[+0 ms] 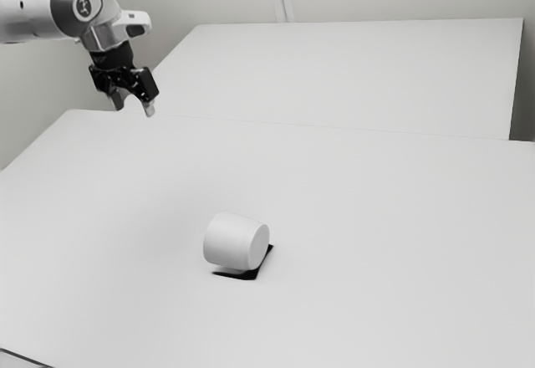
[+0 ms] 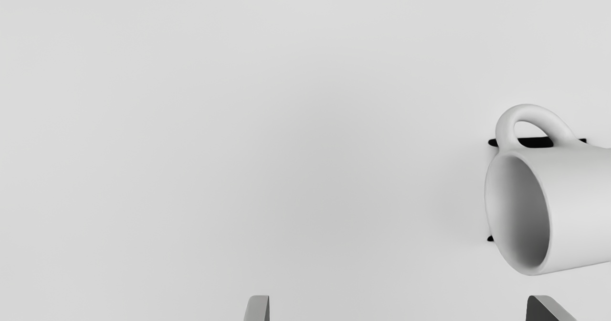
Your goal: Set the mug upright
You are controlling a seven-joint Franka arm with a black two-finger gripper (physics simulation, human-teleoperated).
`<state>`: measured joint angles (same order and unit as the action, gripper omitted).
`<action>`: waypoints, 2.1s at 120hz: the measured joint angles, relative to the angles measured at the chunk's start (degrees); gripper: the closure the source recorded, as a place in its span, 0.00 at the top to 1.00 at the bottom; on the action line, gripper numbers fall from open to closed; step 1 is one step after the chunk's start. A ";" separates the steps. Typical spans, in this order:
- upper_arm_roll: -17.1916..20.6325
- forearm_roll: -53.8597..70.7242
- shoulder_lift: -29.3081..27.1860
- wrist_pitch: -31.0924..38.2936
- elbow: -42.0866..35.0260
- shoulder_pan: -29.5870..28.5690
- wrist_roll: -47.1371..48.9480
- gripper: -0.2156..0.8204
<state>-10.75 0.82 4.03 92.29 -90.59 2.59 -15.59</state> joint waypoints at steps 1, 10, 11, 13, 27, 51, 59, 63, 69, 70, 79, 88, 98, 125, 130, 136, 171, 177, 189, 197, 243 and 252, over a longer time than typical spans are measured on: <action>-0.02 -0.01 -0.10 0.08 -0.17 0.03 -0.03 0.77; -0.17 -0.18 -0.61 0.80 -1.24 0.09 -0.29 0.77; -0.19 -0.20 -0.65 0.87 -1.29 0.10 -0.32 0.77; -0.23 -0.23 -0.77 1.00 -1.41 0.11 -0.37 0.77; -0.42 -0.49 -3.08 1.80 -4.54 0.38 -0.65 0.77; -1.64 -5.13 -8.10 2.53 -12.75 1.87 -0.87 0.77; -1.82 -8.25 -9.24 2.69 -15.68 1.99 -0.91 0.77; -1.88 -9.80 -9.92 2.80 -17.03 2.03 -0.93 0.77; -2.13 -11.94 -10.79 3.06 -18.90 2.12 -0.96 0.77; -2.18 -12.33 -10.91 3.09 -19.21 2.12 -0.96 0.77; -3.05 -15.91 -11.55 3.35 -21.62 2.06 -1.01 0.77; -3.42 -19.54 -11.65 3.47 -23.64 1.97 -1.13 0.77; -4.45 -23.91 -11.36 3.61 -26.66 1.95 -1.45 0.77; -4.89 -33.16 -7.88 5.21 -30.57 1.91 -4.26 0.77; -4.89 -34.34 -6.93 5.92 -30.65 2.09 -5.02 0.77; -4.93 -35.34 -6.07 6.72 -30.76 2.31 -5.90 0.77; -5.03 -39.82 -2.85 12.47 -32.76 2.96 -11.71 0.77; -5.01 -41.30 -2.17 12.89 -33.21 2.92 -12.74 0.77; -5.00 -43.85 -1.87 13.54 -35.04 2.91 -14.58 0.77; -4.99 -45.25 -1.83 13.86 -35.81 2.92 -15.64 0.77; -4.98 -51.26 0.72 14.52 -37.66 5.18 -19.48 0.76; -4.98 -52.02 1.31 14.61 -37.86 4.99 -19.91 0.75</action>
<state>-15.73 -51.20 5.34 106.90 -128.45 7.59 -35.50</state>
